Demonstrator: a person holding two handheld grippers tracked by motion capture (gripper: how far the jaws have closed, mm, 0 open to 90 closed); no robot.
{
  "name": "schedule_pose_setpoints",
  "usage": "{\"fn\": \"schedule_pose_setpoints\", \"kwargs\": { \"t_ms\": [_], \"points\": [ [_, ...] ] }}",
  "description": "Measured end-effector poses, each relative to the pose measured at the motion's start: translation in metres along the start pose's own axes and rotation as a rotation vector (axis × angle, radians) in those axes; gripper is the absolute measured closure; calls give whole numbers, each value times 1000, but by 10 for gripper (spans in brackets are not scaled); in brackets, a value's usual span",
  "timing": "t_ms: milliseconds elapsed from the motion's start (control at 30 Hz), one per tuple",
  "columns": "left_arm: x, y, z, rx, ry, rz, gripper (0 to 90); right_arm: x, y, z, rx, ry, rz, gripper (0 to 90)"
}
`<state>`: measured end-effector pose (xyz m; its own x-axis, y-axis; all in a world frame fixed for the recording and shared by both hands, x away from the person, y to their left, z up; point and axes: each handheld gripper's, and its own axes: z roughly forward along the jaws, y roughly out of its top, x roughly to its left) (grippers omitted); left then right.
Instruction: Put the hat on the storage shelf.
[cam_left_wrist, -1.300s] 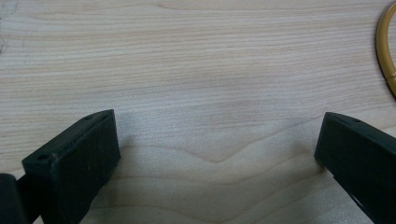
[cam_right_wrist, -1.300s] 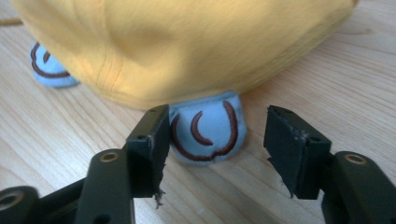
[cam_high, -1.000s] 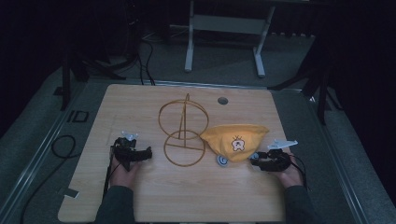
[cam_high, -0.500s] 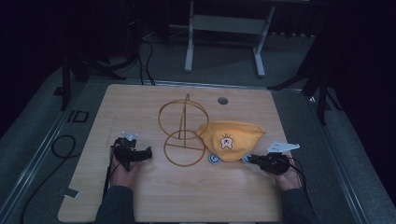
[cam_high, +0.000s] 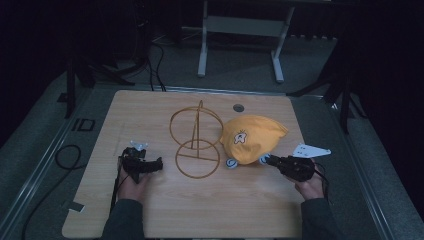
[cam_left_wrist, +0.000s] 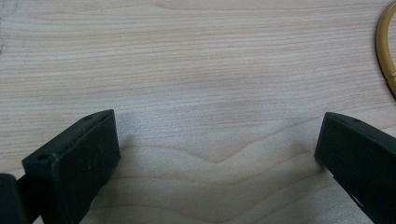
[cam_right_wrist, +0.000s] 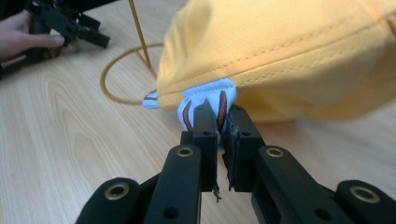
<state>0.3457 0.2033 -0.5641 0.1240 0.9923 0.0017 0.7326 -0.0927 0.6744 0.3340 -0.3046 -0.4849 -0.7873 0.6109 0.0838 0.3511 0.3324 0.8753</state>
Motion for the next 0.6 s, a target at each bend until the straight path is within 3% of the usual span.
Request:
{"fn": "schedule_pose_setpoints", "kwargs": {
  "t_ms": [367,600],
  "points": [
    [-1,0,0,-2,-3,-3,0,4,40,-14,-40,-19,-65,846],
    [-1,0,0,-1,-3,-3,0,16,58,-23,-80,-17,-111,847]
  ]
}}
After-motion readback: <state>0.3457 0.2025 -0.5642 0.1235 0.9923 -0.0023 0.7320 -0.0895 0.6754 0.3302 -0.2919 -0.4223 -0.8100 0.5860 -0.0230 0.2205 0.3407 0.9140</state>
